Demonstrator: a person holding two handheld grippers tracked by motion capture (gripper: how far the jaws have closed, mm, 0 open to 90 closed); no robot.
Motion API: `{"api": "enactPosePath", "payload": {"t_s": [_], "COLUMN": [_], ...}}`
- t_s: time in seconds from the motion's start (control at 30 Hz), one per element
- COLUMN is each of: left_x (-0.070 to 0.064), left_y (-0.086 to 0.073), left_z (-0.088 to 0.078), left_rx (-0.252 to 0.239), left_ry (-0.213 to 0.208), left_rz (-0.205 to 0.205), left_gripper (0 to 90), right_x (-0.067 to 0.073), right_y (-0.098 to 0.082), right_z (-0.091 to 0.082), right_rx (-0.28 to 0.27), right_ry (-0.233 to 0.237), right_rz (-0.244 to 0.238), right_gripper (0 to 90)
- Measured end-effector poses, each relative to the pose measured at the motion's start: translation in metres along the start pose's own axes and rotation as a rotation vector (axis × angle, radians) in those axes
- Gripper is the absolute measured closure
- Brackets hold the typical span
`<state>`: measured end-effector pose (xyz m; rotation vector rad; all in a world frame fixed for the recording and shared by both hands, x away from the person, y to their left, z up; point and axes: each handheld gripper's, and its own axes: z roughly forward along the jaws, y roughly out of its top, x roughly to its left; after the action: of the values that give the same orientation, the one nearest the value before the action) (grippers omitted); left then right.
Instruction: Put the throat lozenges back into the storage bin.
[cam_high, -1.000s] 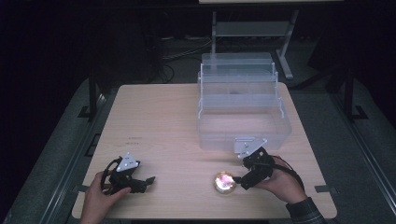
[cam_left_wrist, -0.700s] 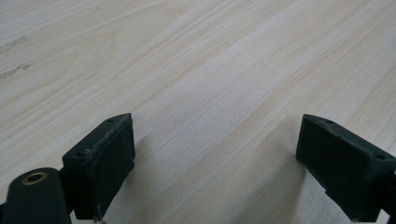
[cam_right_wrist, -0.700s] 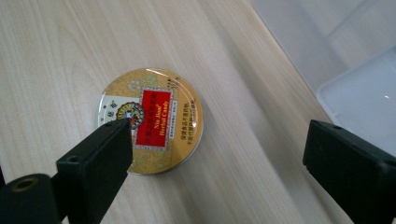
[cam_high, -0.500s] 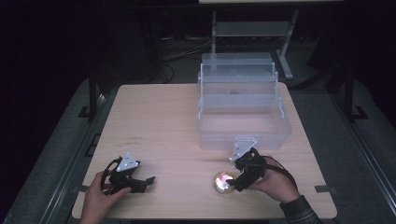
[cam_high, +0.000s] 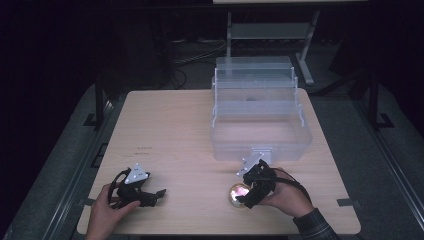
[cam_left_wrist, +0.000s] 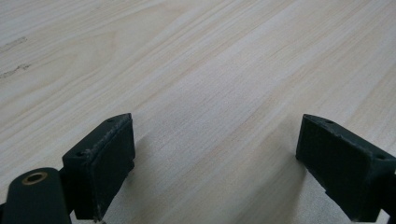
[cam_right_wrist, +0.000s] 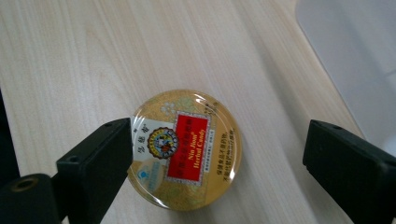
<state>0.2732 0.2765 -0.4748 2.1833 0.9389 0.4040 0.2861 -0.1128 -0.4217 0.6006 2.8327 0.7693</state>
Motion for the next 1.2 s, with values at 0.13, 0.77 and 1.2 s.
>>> {"api": "enactPosePath", "payload": {"t_s": [0.13,0.77,1.2], "left_x": [0.0,0.0,0.0], "left_y": [0.0,0.0,0.0], "left_z": [0.0,0.0,0.0], "left_rx": [0.0,0.0,0.0], "left_ry": [0.0,0.0,0.0], "left_rz": [0.001,0.0,0.0], "left_gripper": [10.8,10.8,10.8], "right_x": [0.003,0.009,0.009], "right_y": [0.002,0.002,-0.001], "right_z": [0.004,0.019,0.028], "right_rx": [0.011,0.067,0.096], "right_ry": [0.007,0.045,0.061], "right_rz": [-0.016,-0.022,-0.023], "right_gripper": [8.1,8.3,8.3]}}
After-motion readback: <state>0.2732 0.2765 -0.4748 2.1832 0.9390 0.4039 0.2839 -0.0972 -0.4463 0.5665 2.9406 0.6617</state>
